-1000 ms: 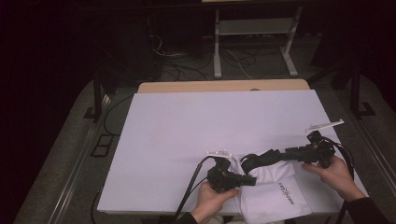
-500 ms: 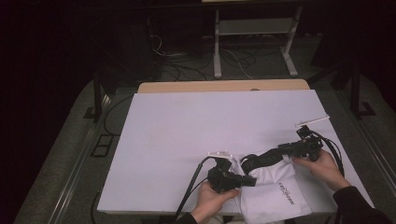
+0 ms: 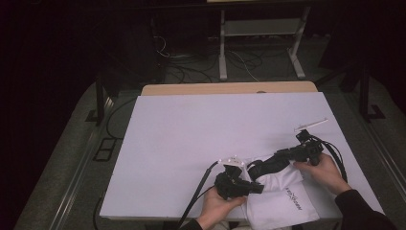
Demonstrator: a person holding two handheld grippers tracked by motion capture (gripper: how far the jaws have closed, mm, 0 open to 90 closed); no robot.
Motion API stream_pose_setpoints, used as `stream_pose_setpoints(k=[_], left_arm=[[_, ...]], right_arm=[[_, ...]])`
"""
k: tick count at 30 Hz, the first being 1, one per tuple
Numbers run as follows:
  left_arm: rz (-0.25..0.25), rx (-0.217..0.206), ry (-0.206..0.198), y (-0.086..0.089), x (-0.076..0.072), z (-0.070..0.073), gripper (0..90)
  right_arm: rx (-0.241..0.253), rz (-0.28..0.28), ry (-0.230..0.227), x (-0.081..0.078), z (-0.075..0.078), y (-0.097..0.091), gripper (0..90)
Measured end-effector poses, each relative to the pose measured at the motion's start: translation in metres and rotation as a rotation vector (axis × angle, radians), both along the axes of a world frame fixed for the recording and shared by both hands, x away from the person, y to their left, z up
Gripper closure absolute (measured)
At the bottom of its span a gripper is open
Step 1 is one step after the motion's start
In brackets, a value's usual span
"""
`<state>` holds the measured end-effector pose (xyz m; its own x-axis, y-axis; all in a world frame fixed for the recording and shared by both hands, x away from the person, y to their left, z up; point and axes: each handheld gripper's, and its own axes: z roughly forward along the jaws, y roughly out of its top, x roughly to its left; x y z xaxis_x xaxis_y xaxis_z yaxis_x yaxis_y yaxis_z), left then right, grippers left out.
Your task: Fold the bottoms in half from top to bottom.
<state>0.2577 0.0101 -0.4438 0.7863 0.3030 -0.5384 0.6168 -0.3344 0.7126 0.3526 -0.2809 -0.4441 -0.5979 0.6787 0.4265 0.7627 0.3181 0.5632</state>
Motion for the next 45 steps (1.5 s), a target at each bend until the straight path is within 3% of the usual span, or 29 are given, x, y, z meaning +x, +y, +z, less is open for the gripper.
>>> stream_pose_setpoints(k=[8,20,30,37,45], left_arm=[[-0.008,0.031,-0.028,-0.001,-0.001,0.001,87.1],[-0.028,0.08,-0.07,-0.002,-0.005,0.001,86.8],[-0.037,0.111,-0.088,-0.003,-0.006,0.0,85.2],[-0.013,0.123,-0.133,0.0,-0.007,0.002,73.9],[0.005,0.125,-0.17,0.0,-0.01,0.007,54.0]], right_arm=[[0.037,0.023,-0.028,-0.008,0.01,-0.003,81.5],[0.151,0.099,-0.019,-0.027,0.024,-0.006,82.7],[0.189,0.13,0.002,-0.044,0.027,-0.014,83.1],[0.202,0.15,0.018,-0.053,0.025,-0.021,83.3],[0.206,0.182,0.038,-0.063,0.023,-0.024,83.3]])
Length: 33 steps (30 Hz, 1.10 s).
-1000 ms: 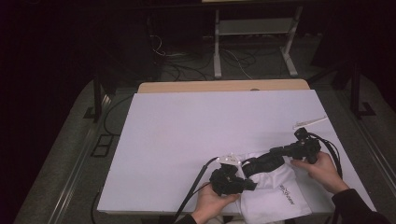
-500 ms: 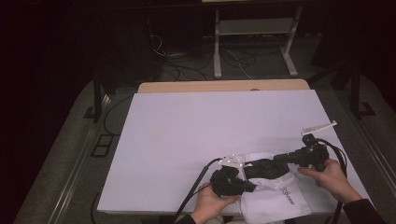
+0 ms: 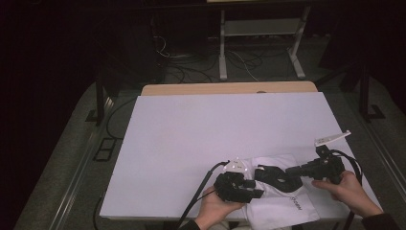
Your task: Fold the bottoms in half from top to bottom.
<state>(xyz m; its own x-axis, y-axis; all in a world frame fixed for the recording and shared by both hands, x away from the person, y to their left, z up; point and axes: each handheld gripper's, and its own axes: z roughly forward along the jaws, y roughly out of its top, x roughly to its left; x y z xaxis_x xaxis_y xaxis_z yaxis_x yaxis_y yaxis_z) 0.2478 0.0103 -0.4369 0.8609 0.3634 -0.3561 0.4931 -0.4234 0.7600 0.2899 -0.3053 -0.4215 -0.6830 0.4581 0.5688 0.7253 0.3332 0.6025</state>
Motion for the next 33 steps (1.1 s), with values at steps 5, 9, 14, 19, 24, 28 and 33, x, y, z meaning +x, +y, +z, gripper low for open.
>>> stream_pose_setpoints(k=[5,9,14,19,24,28,33], left_arm=[[0.011,-0.007,-0.022,0.002,0.0,0.004,44.4],[0.024,-0.035,-0.026,0.006,0.003,0.008,40.7],[0.042,-0.061,-0.033,0.013,0.009,0.013,35.7],[0.051,-0.084,-0.039,0.021,0.017,0.015,30.2],[0.069,-0.102,-0.045,0.029,0.026,0.015,22.1],[0.081,-0.129,-0.054,0.035,0.031,0.016,16.2],[0.095,-0.166,-0.071,0.042,0.035,0.018,11.9]], right_arm=[[0.005,0.012,0.008,-0.003,-0.002,-0.002,83.2],[-0.001,0.023,0.014,-0.006,-0.003,-0.003,83.1],[-0.015,0.042,0.018,-0.009,-0.004,-0.004,82.9],[-0.041,0.064,0.031,-0.014,-0.006,-0.004,82.7],[-0.072,0.086,0.03,-0.018,-0.007,-0.002,82.5],[-0.1,0.106,0.031,-0.022,-0.008,0.0,82.2],[-0.129,0.123,0.035,-0.025,-0.009,0.001,82.0]])
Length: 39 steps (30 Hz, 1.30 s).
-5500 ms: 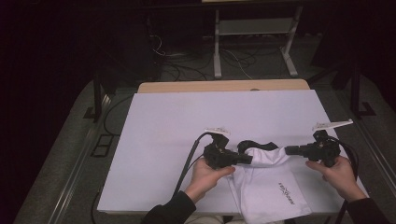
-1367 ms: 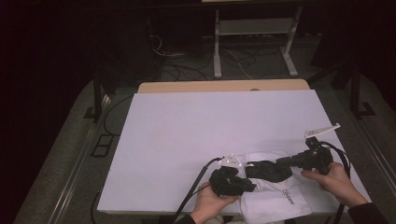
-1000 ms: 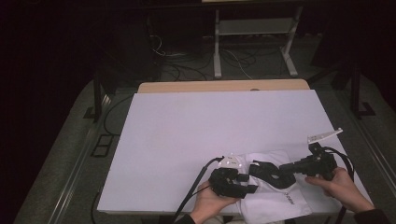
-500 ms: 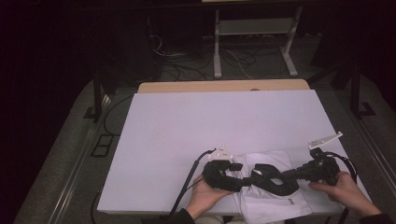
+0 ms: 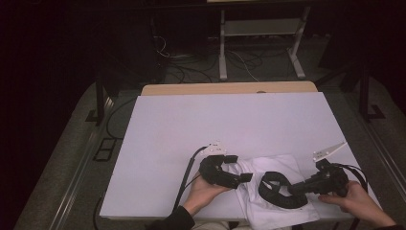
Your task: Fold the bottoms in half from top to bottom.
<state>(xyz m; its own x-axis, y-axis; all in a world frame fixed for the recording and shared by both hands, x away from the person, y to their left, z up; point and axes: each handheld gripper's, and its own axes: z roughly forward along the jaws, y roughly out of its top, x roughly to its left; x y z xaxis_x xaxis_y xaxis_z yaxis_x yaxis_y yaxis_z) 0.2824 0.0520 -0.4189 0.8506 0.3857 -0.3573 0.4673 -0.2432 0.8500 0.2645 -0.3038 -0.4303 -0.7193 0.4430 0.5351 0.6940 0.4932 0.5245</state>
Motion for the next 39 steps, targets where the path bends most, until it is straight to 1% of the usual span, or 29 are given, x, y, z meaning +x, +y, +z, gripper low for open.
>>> stream_pose_setpoints(k=[1,3,6,9,11,15,18,21,28,35,37,39], left_arm=[[0.001,-0.001,0.001,0.001,0.001,0.0,10.2],[0.015,-0.008,-0.006,0.003,0.001,0.0,8.4],[0.02,-0.022,-0.008,0.006,0.003,0.001,7.4],[0.027,-0.033,-0.012,0.008,0.004,0.0,7.0],[0.031,-0.035,-0.018,0.009,0.005,0.0,6.2],[0.041,-0.05,-0.014,0.01,0.006,-0.001,4.9],[0.042,-0.051,-0.016,0.011,0.007,-0.002,3.7],[0.044,-0.055,-0.019,0.011,0.007,-0.001,2.9],[0.041,-0.054,-0.019,0.011,0.007,-0.002,2.4],[0.039,-0.056,-0.021,0.011,0.008,-0.002,2.4],[0.039,-0.054,-0.02,0.011,0.008,-0.002,2.3],[0.042,-0.057,-0.018,0.012,0.008,-0.003,2.3]], right_arm=[[-0.013,0.006,0.003,-0.001,0.0,0.001,81.9],[-0.023,0.011,0.002,-0.003,-0.001,0.002,81.8],[-0.031,0.023,0.004,-0.004,-0.002,0.002,81.7],[-0.031,0.022,0.002,-0.004,-0.001,0.002,80.1],[-0.025,0.023,-0.012,-0.005,0.001,0.001,77.1],[-0.007,0.011,-0.053,-0.007,0.01,-0.002,66.6],[0.003,0.004,-0.067,-0.004,0.015,-0.004,61.8],[0.021,-0.007,-0.073,-0.001,0.018,-0.006,59.6],[0.041,-0.044,-0.111,0.012,0.027,-0.003,59.1],[0.041,-0.071,-0.142,0.025,0.033,0.004,59.9],[0.04,-0.076,-0.146,0.029,0.033,0.006,61.0],[0.034,-0.079,-0.148,0.033,0.033,0.008,64.2]])
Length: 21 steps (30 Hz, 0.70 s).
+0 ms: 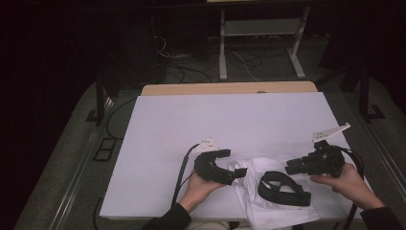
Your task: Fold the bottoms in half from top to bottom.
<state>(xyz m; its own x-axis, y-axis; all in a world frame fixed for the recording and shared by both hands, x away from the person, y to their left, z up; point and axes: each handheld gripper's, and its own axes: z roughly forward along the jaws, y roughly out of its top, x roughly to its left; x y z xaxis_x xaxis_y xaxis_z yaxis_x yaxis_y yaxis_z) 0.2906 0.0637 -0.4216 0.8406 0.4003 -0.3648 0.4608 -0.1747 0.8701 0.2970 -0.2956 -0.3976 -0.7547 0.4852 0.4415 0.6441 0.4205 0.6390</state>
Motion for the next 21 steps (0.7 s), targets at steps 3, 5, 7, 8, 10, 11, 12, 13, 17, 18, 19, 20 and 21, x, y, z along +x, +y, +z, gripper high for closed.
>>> stream_pose_setpoints(k=[3,5,7,8,10,11,12,13,17,18,19,20,21], left_arm=[[0.003,-0.001,-0.001,0.0,0.0,0.0,2.3],[0.003,-0.002,0.0,0.001,0.001,0.0,2.2],[0.003,-0.003,-0.002,0.001,0.001,0.0,2.2],[0.003,-0.004,0.0,0.001,0.001,0.0,2.2],[0.004,-0.005,0.0,0.002,0.002,0.0,2.2],[0.007,-0.004,0.001,0.002,0.002,0.0,2.2],[0.008,-0.005,0.002,0.002,0.002,0.0,2.2],[0.008,-0.005,0.002,0.002,0.002,0.0,2.2],[0.011,-0.009,0.002,0.003,0.002,0.0,2.2],[0.011,-0.009,0.004,0.003,0.003,0.0,2.2],[0.01,-0.009,0.004,0.003,0.003,0.0,2.2],[0.01,-0.008,0.003,0.003,0.002,0.0,2.2],[0.009,-0.008,0.004,0.002,0.002,0.0,2.2]], right_arm=[[-0.005,-0.006,0.005,0.006,-0.002,0.002,71.5],[-0.011,-0.008,0.021,0.011,-0.006,0.003,77.8],[-0.025,-0.01,0.033,0.016,-0.009,0.005,81.9],[-0.031,-0.011,0.038,0.018,-0.011,0.005,83.2],[-0.05,-0.012,0.05,0.023,-0.016,0.008,85.4],[-0.057,-0.013,0.055,0.024,-0.017,0.009,85.9],[-0.068,-0.005,0.062,0.027,-0.02,0.011,86.7],[-0.072,-0.001,0.067,0.028,-0.022,0.012,86.7],[-0.083,0.025,0.087,0.034,-0.029,0.018,86.7],[-0.083,0.031,0.089,0.035,-0.03,0.019,86.7],[-0.09,0.035,0.103,0.038,-0.033,0.02,86.7],[-0.093,0.038,0.11,0.039,-0.035,0.021,86.6],[-0.095,0.042,0.121,0.041,-0.037,0.021,86.5]])
